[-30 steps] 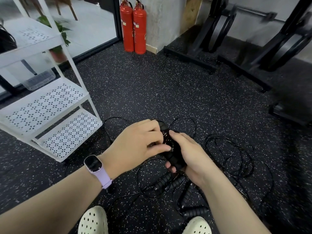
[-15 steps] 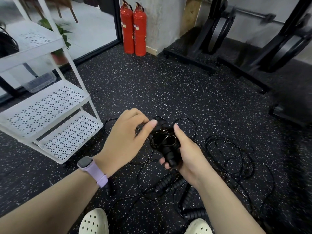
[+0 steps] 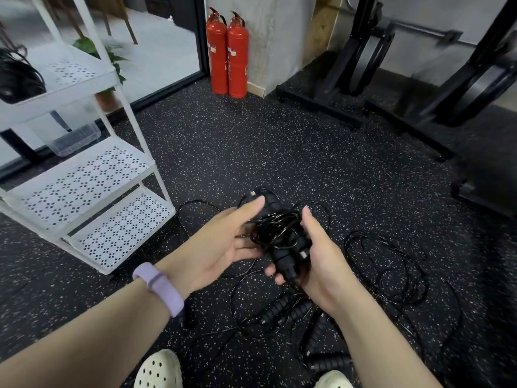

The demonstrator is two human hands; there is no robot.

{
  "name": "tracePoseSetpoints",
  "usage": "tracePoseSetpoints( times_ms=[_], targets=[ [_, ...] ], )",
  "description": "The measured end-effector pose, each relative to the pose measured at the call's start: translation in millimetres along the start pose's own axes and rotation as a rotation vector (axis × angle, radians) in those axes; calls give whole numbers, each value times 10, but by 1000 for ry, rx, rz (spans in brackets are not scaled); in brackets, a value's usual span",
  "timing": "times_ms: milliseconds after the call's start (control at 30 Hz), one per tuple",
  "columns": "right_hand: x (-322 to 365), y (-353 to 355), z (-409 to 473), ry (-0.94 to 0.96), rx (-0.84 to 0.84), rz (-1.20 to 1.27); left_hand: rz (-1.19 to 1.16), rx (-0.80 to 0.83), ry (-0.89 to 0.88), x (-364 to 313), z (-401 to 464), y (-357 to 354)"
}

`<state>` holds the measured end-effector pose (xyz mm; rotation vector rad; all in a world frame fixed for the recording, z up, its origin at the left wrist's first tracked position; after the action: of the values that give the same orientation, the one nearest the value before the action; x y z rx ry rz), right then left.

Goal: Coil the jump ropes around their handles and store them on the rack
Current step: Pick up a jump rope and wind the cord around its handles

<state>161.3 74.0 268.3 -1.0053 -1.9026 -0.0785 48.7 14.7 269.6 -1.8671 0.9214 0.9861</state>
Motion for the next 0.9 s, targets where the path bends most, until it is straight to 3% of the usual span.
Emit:
tracePoseSetpoints(
  times_ms=[400,733,900],
  targets=[
    [-23,27,128,-11,-89,-267,-117,-223,-49,25,11,247],
    [82,-191,286,76,-175,-291,-306,-283,-114,-204,-105,593],
    [133,-508,356,65,-192,-281,-284,-436,-200,-469,-329,1148]
  ],
)
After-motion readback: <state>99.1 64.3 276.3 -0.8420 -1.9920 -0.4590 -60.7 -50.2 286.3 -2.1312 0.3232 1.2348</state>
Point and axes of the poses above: each hand's wrist, its own z-axis towards the middle knuckle, its own y-axis out of the back of the hand, x = y × z, the point moved 9 cm from there along z, towards the middle knuckle, and after that the axes turned 5 degrees about -y, right-handed, at the moved point
